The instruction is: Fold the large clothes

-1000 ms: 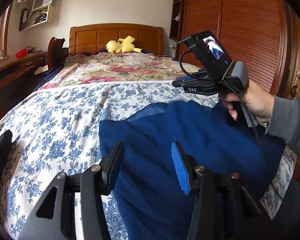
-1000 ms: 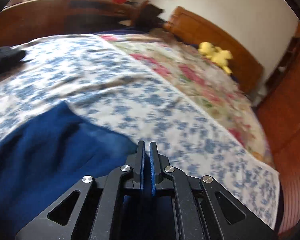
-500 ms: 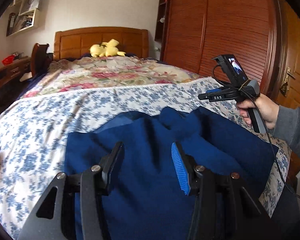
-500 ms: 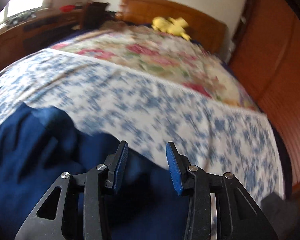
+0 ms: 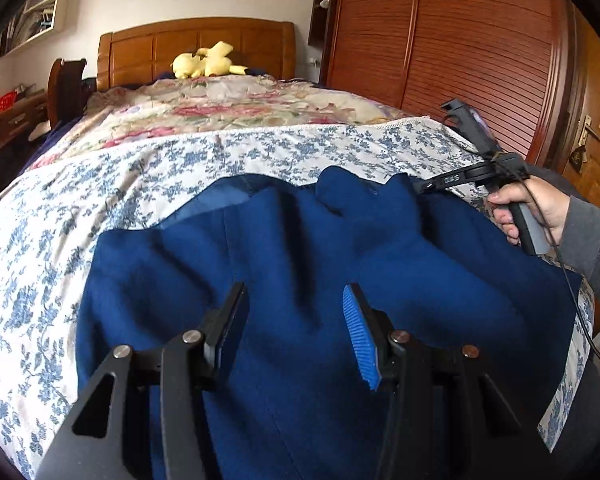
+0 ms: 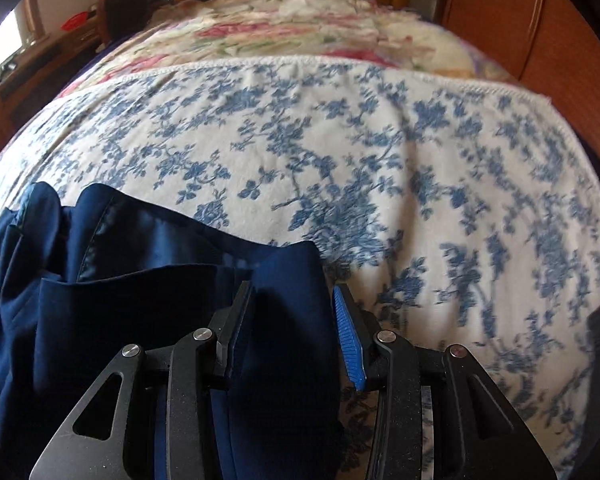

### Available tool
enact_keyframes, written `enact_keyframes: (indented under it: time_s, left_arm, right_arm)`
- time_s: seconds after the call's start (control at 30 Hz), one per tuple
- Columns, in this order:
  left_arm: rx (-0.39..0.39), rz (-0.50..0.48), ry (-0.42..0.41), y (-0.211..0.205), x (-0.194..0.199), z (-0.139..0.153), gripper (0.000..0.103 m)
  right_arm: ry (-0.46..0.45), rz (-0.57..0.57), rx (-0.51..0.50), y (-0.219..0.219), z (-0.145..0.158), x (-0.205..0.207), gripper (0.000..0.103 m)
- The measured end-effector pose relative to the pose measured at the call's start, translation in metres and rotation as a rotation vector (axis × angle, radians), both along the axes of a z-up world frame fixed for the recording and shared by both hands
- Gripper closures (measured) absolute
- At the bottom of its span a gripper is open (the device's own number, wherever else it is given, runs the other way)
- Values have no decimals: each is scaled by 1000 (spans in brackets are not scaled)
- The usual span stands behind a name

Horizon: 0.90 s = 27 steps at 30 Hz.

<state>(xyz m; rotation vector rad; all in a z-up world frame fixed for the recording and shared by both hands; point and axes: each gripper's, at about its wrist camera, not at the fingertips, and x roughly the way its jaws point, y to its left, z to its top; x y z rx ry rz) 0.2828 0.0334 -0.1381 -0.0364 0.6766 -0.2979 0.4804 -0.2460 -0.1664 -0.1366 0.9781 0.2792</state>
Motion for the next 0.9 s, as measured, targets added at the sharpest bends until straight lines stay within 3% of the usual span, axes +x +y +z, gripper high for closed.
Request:
enact_keyframes:
  time_s: [0.03, 0.07, 0.17, 0.3, 0.37, 0.43, 0.5, 0.6, 0.73, 0.9]
  left_arm:
    - [-1, 2, 4, 0, 0, -1, 55]
    - [-1, 2, 7, 0, 0, -2, 55]
    - [7, 4, 12, -1, 0, -4, 55]
    - [25, 14, 19, -3, 1, -5, 55]
    - [23, 14, 18, -3, 0, -5, 55]
    - [20, 17, 17, -2, -1, -4, 55]
    - [17, 19, 16, -1, -1, -4, 55]
    - [16, 18, 15, 0, 1, -3, 55]
    - [22, 16, 11, -1, 0, -3, 55]
    - [23, 16, 10, -1, -1, -2, 55]
  right_arm:
    - [-3, 22, 17, 1, 1, -1, 97]
    - [-11, 49, 26, 2, 3, -2, 100]
    - [-135, 96, -20, 3, 26, -17, 102]
    - [-271, -83, -113, -22, 51, -21, 103]
    - [-277, -164, -165, -34, 48, -18, 103]
    - [-210, -178, -169, -39, 36, -12, 102]
    - [-222, -168, -188, -35, 31, -15, 102]
    - [-217, -182, -187, -33, 31, -21, 93]
    - [-252, -133, -177, -25, 45, -35, 65]
    - [-249, -32, -124, -10, 56, -68, 62]
